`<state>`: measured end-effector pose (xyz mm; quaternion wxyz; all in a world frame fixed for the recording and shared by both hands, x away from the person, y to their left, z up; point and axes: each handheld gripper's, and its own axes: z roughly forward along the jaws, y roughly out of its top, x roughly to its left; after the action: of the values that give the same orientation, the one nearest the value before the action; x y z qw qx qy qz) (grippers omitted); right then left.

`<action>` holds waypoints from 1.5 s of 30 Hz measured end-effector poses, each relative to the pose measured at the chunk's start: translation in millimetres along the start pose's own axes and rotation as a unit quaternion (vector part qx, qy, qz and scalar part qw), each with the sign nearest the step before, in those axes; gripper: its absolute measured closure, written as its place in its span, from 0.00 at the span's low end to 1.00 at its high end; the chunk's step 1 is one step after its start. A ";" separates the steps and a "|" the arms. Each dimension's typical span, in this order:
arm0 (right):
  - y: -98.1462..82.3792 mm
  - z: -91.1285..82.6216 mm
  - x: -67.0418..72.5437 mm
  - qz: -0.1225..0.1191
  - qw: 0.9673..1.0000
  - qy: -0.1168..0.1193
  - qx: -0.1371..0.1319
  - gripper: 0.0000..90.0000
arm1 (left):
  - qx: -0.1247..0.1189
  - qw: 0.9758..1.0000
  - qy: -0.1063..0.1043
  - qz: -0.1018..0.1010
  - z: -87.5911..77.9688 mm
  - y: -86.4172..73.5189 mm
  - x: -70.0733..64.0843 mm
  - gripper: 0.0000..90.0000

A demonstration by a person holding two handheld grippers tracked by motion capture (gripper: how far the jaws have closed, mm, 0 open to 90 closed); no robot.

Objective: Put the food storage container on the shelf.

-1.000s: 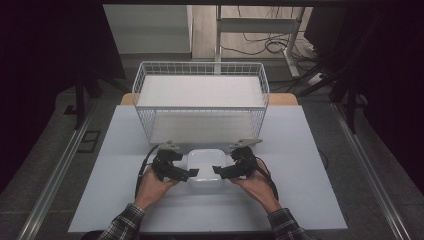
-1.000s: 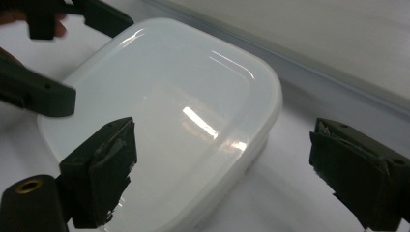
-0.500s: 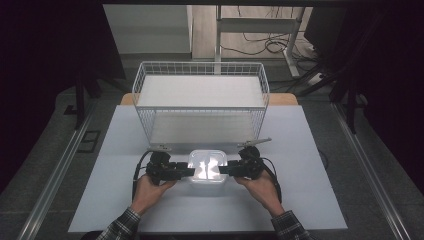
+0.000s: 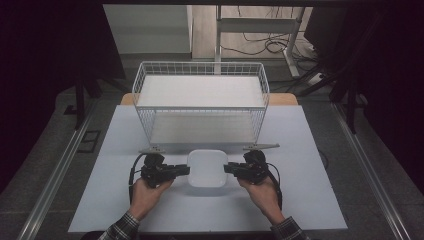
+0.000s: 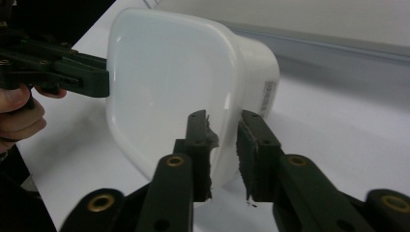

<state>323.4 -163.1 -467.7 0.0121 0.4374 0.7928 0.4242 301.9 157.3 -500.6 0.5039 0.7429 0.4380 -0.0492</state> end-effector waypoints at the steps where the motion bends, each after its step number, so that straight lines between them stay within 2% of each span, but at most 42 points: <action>1: -0.5 -0.5 0.3 -0.001 1.000 -0.002 -0.003 0.86 | -0.001 1.000 0.006 0.003 0.1 0.3 -1.8 0.89; 9: -0.6 1.4 1.6 -0.011 1.000 -0.010 -0.015 0.86 | -0.003 0.999 0.030 0.017 -2.6 5.3 -6.8 0.89; 17: 8.6 -5.6 7.6 -0.027 0.999 -0.006 -0.040 0.86 | -0.011 0.998 0.050 0.036 -11.7 17.0 -16.3 0.89; 22: 17.7 -12.5 9.7 -0.033 0.998 -0.001 -0.055 0.87 | -0.019 0.997 0.055 0.043 -17.2 26.3 -21.3 0.89; 29: 38.2 -25.1 16.1 -0.048 0.996 -0.002 -0.075 0.87 | -0.036 0.996 0.061 0.058 -29.2 47.3 -30.1 0.89; 31: 48.9 -30.5 18.6 -0.053 0.995 0.001 -0.085 0.87 | -0.044 0.995 0.065 0.065 -36.2 58.8 -34.8 0.89; 32: 48.9 -30.5 18.6 -0.053 0.995 0.001 -0.085 0.87 | -0.044 0.995 0.065 0.065 -36.2 58.8 -34.8 0.89; 33: 57.1 -33.8 19.3 -0.055 0.994 0.006 -0.090 0.87 | -0.049 0.994 0.068 0.069 -40.7 66.8 -37.2 0.89; 34: 57.1 -33.8 19.3 -0.055 0.994 0.006 -0.090 0.87 | -0.049 0.994 0.068 0.069 -40.7 66.8 -37.2 0.89; 38: 74.5 -39.3 22.7 -0.062 0.993 0.007 -0.102 0.87 | -0.058 0.993 0.071 0.074 -49.2 83.1 -39.9 0.89; 39: 84.0 -42.3 24.8 -0.066 0.992 0.007 -0.107 0.87 | -0.062 0.992 0.073 0.078 -54.1 91.9 -41.8 0.89; 40: 88.9 -44.1 25.9 -0.069 0.992 0.006 -0.108 0.87 | -0.062 0.992 0.073 0.078 -54.1 91.9 -41.8 0.89; 42: 93.6 -45.9 27.3 -0.070 0.991 0.006 -0.110 0.87 | -0.065 0.992 0.075 0.082 -59.3 101.0 -43.8 0.89; 43: 102.8 -49.1 29.9 -0.073 0.991 0.007 -0.116 0.87 | -0.069 0.991 0.078 0.086 -64.5 109.9 -46.3 0.89; 45: 107.4 -50.8 31.3 -0.075 0.990 0.006 -0.119 0.87 | -0.071 0.991 0.078 0.088 -67.2 114.3 -47.4 0.89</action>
<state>357.6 -147.1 -350.9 0.0905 0.3698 0.7674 0.5160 328.2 169.6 -362.8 0.5221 0.7421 0.4117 0.0847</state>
